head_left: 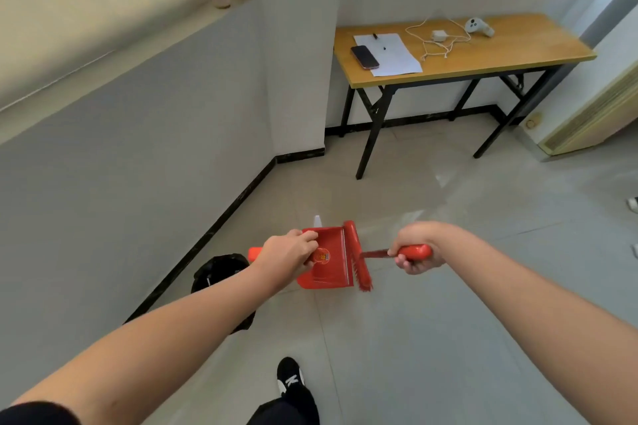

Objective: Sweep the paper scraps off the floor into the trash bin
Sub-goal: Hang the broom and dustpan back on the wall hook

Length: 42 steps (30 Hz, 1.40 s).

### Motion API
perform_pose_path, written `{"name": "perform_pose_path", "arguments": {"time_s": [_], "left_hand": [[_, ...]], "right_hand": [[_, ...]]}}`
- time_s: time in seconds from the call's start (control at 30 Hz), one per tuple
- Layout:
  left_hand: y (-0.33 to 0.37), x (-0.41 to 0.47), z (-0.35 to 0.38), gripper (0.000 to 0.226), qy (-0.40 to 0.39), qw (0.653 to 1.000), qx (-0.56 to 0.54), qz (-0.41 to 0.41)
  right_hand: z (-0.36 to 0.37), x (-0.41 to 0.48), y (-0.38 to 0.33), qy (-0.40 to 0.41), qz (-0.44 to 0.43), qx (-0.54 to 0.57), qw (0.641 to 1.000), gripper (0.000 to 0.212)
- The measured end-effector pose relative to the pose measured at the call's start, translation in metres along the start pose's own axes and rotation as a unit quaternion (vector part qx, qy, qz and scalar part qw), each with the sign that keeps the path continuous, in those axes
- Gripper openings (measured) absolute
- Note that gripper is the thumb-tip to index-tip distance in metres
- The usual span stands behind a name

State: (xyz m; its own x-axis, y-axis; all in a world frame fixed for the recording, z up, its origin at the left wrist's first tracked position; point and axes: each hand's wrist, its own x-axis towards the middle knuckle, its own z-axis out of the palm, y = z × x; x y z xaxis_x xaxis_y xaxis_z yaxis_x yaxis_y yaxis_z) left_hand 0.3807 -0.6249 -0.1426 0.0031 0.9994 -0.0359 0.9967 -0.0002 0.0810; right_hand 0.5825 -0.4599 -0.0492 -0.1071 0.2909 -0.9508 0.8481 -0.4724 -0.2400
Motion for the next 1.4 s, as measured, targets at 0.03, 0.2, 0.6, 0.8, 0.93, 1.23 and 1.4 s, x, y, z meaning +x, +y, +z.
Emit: {"name": "perform_pose_path", "arguments": {"time_s": [0.03,0.2,0.6,0.8,0.93,1.23,1.4], "left_hand": [[-0.006,0.011,-0.001,0.017,-0.006,1.0,-0.017,-0.01],[-0.015,0.076,-0.021,0.033,-0.065,0.996,-0.03,-0.046],[-0.061,0.223,-0.036,0.027,-0.107,0.982,-0.074,-0.139],[-0.101,0.299,-0.052,0.016,-0.092,0.966,-0.117,-0.212],[-0.125,0.335,-0.063,0.019,-0.095,0.961,-0.127,-0.224],[-0.196,0.399,-0.068,0.028,-0.042,0.961,-0.177,-0.208],[-0.24,0.433,-0.086,0.015,-0.058,0.959,-0.19,-0.202]], "right_hand": [[0.002,-0.001,-0.019,-0.011,-0.005,-0.026,1.0,0.018],[0.003,0.005,-0.109,-0.091,-0.031,-0.109,0.989,0.02],[-0.066,0.047,-0.268,-0.186,-0.051,-0.321,0.927,0.012],[-0.122,0.066,-0.354,-0.216,-0.065,-0.35,0.909,0.014],[-0.135,0.068,-0.398,-0.211,-0.076,-0.366,0.903,0.013],[-0.144,0.081,-0.5,-0.213,-0.043,-0.352,0.91,0.009],[-0.144,0.081,-0.549,-0.23,-0.034,-0.324,0.917,0.016]]}}
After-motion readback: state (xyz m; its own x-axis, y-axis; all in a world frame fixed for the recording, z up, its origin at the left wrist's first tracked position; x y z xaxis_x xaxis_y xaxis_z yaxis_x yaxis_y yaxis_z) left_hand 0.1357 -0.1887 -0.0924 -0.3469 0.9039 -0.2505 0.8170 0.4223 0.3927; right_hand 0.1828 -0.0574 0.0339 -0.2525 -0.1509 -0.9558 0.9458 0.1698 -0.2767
